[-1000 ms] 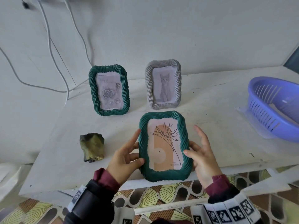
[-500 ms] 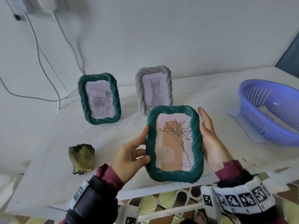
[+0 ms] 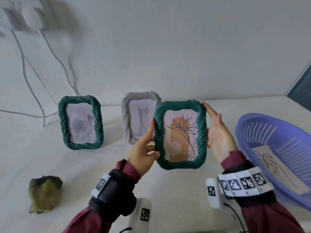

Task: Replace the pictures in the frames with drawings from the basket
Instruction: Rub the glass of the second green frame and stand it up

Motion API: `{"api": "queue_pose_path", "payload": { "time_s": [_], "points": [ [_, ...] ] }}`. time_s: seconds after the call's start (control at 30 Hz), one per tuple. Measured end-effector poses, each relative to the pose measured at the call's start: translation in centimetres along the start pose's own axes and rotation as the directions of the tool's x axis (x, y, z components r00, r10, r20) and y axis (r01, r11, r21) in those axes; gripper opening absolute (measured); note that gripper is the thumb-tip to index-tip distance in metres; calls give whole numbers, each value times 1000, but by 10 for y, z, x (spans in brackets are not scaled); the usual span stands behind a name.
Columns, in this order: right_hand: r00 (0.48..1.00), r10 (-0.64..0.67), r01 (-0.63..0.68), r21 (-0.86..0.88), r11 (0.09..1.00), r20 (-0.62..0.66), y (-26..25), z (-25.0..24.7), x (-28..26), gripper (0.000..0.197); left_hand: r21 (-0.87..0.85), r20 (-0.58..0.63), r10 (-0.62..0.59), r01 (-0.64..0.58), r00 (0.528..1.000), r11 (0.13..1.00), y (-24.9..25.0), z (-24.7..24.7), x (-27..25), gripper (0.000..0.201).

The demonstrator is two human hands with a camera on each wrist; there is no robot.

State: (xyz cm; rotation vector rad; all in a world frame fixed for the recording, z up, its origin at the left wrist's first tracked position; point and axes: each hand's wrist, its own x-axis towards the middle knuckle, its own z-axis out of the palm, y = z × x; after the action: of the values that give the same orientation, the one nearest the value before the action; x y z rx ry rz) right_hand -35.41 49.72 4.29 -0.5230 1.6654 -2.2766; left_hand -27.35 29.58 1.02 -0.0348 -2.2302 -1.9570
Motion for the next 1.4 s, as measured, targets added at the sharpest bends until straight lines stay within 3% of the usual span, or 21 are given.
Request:
{"api": "queue_pose_path", "payload": {
  "time_s": [0.17, 0.3, 0.57, 0.83, 1.0, 1.17, 1.4],
  "points": [
    [999, -32, 32, -22, 999, 8, -5, -29, 35, 80, 79, -61, 34, -29, 998, 996, -4, 32, 42, 97],
    [999, -50, 50, -4, 999, 14, -1, -53, 57, 78, 113, -69, 21, -13, 997, 994, -11, 50, 66, 96],
    [997, -69, 70, 66, 995, -27, 5, -75, 87, 48, 150, -140, -3, 24, 990, 988, -20, 72, 101, 97],
    [997, -74, 77, 136, 988, -27, 14, -81, 101, 41, 179, -173, -39, 70, 984, 981, -25, 77, 119, 94],
    [994, -94, 97, 61, 993, -58, 21, -88, 104, 37, 210, -144, -41, 71, 989, 975, -26, 78, 119, 94],
    [993, -63, 57, -58, 997, -99, 23, -93, 101, 46, 228, -88, -52, 71, 995, 971, -27, 80, 111, 95],
    [975, -137, 56, -406, 912, -173, 13, -85, 83, 64, 280, -65, -55, 71, 996, 957, -24, 79, 104, 95]
  ]
}}
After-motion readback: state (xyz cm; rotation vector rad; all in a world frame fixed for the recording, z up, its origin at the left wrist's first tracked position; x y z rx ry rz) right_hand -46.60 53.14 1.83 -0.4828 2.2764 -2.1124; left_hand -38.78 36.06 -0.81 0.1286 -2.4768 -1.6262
